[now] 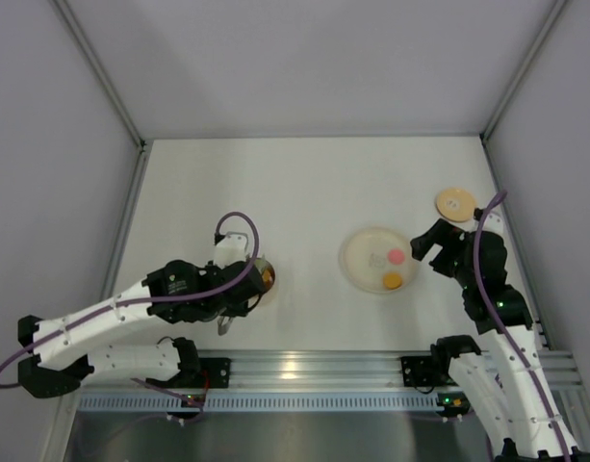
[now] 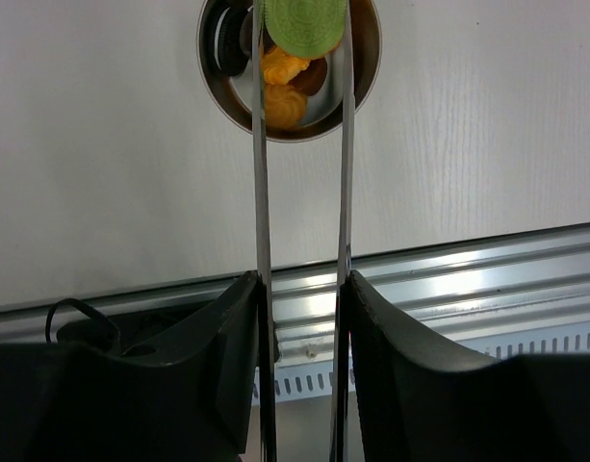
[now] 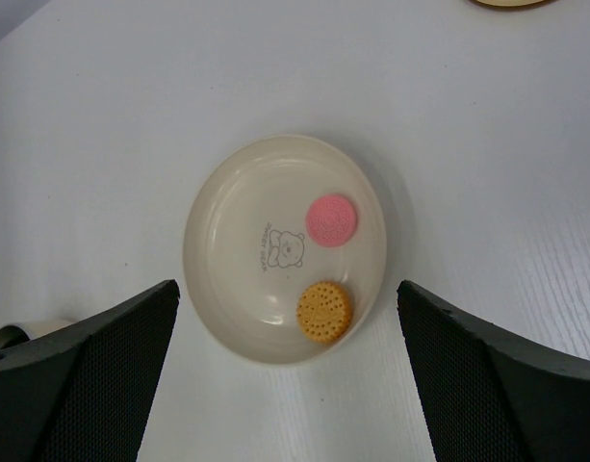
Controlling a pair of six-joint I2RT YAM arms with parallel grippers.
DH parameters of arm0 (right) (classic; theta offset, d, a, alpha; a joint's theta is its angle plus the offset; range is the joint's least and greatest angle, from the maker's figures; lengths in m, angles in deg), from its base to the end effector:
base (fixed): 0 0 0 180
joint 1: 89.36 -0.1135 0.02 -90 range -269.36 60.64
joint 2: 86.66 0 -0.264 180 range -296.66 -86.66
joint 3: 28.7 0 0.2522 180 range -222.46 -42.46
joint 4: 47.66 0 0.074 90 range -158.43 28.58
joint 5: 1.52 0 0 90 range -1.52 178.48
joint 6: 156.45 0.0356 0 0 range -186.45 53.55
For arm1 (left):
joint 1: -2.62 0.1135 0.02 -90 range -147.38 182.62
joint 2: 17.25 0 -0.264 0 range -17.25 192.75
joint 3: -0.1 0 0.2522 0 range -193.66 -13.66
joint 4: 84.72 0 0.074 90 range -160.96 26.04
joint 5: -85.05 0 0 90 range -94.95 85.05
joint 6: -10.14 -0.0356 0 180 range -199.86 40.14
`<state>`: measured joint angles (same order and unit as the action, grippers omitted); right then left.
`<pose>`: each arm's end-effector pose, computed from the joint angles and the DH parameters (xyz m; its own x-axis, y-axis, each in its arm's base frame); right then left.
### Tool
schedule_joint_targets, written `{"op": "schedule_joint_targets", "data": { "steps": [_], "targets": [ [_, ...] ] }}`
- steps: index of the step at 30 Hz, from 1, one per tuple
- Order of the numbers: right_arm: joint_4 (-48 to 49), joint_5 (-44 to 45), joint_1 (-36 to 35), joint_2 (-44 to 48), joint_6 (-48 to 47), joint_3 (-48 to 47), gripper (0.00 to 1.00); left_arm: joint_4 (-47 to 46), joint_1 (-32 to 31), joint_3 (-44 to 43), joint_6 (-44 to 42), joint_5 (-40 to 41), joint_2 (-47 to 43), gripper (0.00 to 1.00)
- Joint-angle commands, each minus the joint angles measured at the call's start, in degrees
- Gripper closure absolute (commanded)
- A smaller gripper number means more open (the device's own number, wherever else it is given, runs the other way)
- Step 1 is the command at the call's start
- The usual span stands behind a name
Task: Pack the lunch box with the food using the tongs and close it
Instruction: Place the fake food in the packing box.
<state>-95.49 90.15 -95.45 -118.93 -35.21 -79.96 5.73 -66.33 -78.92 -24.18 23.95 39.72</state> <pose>0.1306 0.0129 0.2837 -0.4519 0.4731 -0.7562 0.1798 0.8787 0.4423 0.0694 -0.1325 0.3317 -0.8103 0.0924 -0.5787 0.1488 0.9876 -0.0507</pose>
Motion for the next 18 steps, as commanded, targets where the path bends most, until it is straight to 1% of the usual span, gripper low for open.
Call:
{"op": "schedule_joint_targets", "data": {
  "steps": [1, 2, 9, 16, 18],
  "targets": [
    [4.3, -0.4, 0.7, -0.2, -0.4, 0.1, 0.06, 2.0, 0.0, 0.9, 3.0, 1.9, -1.5, 0.56],
    [4.3, -0.4, 0.7, -0.2, -0.4, 0.1, 0.06, 2.0, 0.0, 1.2, 3.1, 1.9, -1.8, 0.54],
    [4.6, -0.4, 0.7, -0.2, -0.1, 0.7, 0.06, 1.6, 0.0, 1.1, 2.8, 1.8, -1.6, 0.52],
    [4.8, -0.4, 0.7, -0.2, 0.0, 0.7, 0.06, 0.1, 0.0, -0.7, 0.3, 1.9, 0.8, 0.46],
    [4.6, -0.4, 0.6, -0.2, 0.0, 0.6, 0.06, 0.0, 0.0, -1.9, -0.3, 2.1, 1.6, 0.46]
  ]
}}
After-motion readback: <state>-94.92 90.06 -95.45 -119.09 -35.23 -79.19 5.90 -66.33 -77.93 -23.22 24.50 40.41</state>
